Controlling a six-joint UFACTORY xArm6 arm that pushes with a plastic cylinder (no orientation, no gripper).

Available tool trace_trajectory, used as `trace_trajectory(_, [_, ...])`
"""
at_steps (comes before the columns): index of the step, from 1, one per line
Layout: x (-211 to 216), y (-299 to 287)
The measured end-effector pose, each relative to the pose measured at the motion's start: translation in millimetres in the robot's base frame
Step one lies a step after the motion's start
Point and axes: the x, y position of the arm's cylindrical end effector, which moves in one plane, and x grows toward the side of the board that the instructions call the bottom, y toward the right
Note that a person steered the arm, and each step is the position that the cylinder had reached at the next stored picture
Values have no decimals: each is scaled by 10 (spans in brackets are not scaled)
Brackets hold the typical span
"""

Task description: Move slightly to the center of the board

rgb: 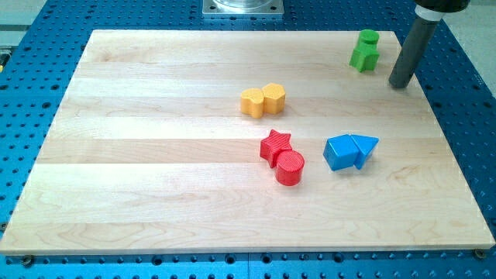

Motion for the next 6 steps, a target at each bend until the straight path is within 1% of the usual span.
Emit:
trace_trajectory(1, [0, -1])
trace_trajectory(2, [5, -454])
trace_trajectory(4, [311, -822])
trace_trajectory(5, [512, -1161])
trace_trajectory(6, [488, -1643])
